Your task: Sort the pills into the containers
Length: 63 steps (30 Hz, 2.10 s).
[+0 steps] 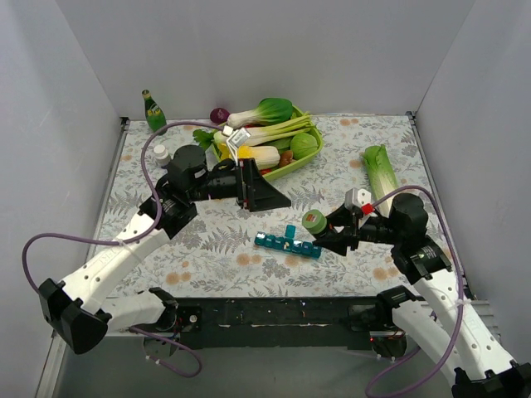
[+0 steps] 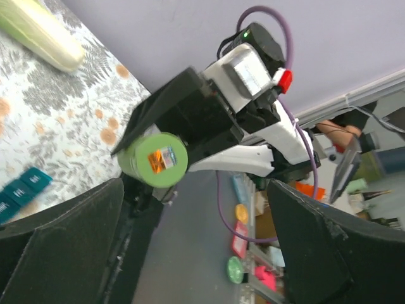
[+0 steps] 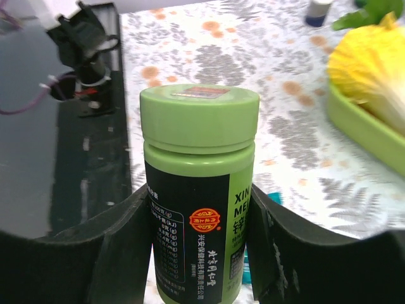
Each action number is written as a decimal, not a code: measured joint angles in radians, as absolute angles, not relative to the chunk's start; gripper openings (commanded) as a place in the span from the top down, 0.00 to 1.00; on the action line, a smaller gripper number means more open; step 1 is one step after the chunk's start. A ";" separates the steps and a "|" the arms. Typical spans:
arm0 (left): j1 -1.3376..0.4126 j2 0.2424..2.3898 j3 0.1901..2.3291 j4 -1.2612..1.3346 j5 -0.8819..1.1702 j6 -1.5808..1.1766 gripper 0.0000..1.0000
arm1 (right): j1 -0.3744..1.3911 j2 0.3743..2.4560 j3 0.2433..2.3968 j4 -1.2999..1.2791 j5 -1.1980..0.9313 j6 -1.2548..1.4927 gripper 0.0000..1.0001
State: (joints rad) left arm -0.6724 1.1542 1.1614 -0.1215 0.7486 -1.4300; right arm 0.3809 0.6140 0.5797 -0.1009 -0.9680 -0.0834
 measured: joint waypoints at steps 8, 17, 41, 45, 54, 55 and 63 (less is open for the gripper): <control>-0.673 1.073 0.994 -0.099 0.676 -1.663 0.04 | 0.397 0.633 0.720 -0.292 -0.764 -0.505 0.99; -0.821 1.099 0.992 -0.119 0.436 -1.831 0.02 | 0.461 0.626 0.720 -0.319 -0.554 -0.765 0.99; -1.006 1.392 1.263 -0.373 0.039 -1.969 0.48 | 0.512 0.633 0.703 -0.328 -0.435 -0.814 0.99; -1.010 1.399 1.279 -0.374 0.039 -1.953 0.61 | 0.512 0.633 0.702 -0.332 -0.435 -0.800 0.99; -1.004 1.404 1.279 -0.380 0.080 -1.826 0.93 | 0.512 0.649 0.696 -0.340 -0.466 -0.696 0.99; -1.003 1.405 1.279 -0.383 0.090 -1.796 0.93 | 0.512 0.653 0.696 -0.345 -0.479 -0.678 0.99; -0.994 1.452 1.308 -0.449 0.262 -1.359 0.97 | 0.498 0.685 0.662 -0.406 -0.616 -0.542 0.99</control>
